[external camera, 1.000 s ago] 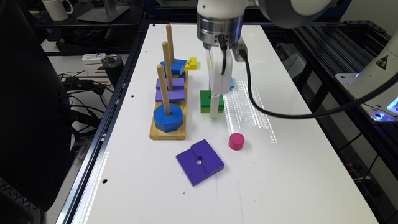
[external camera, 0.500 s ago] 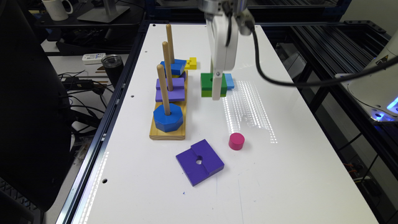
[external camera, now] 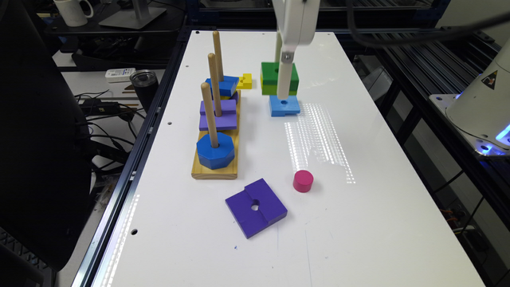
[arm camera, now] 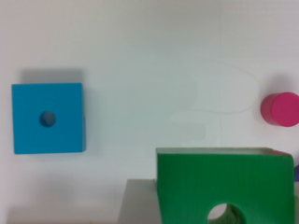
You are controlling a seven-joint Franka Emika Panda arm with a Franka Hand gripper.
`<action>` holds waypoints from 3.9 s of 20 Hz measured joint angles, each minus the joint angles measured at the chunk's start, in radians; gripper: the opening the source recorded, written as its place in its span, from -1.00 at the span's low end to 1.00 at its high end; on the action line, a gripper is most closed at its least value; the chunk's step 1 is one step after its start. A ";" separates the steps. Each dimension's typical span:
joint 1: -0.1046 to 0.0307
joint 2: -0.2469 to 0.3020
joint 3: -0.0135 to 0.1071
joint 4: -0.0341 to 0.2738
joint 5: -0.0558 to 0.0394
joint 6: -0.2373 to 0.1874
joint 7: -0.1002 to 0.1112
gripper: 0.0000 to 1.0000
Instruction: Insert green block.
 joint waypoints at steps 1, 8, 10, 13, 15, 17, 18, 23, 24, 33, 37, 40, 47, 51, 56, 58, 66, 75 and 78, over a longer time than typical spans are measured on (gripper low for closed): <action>0.000 -0.010 0.000 0.002 0.0011 -0.010 0.000 -1.00; -0.004 -0.064 0.000 0.028 0.0074 -0.083 -0.003 -1.00; -0.004 -0.073 -0.001 0.036 0.0094 -0.099 -0.004 -1.00; -0.006 -0.084 -0.001 0.050 0.0112 -0.123 -0.006 -1.00; -0.007 -0.090 -0.001 0.058 0.0119 -0.137 -0.007 -1.00; -0.008 -0.093 -0.001 0.064 0.0124 -0.147 -0.008 -1.00; -0.009 -0.095 -0.001 0.066 0.0126 -0.151 -0.009 -1.00; -0.010 -0.098 -0.001 0.073 0.0134 -0.160 -0.010 -1.00; -0.010 -0.098 -0.001 0.073 0.0136 -0.160 -0.010 -1.00; -0.012 -0.098 -0.001 0.074 0.0143 -0.160 -0.012 -1.00; -0.012 -0.098 -0.001 0.073 0.0143 -0.159 -0.012 -1.00; -0.012 -0.098 -0.001 0.072 0.0142 -0.159 -0.012 -1.00; -0.012 -0.098 0.000 0.069 0.0142 -0.157 -0.011 -1.00; -0.012 -0.098 0.001 0.069 0.0142 -0.156 -0.011 -1.00; -0.012 -0.097 0.004 0.069 0.0142 -0.154 -0.010 -1.00; -0.012 -0.096 0.005 0.069 0.0142 -0.151 -0.010 -1.00; -0.012 -0.072 0.019 0.075 0.0143 -0.116 0.001 -1.00; -0.011 -0.002 0.041 0.135 0.0137 -0.095 0.017 -1.00; -0.011 0.033 0.050 0.170 0.0118 -0.095 0.026 -1.00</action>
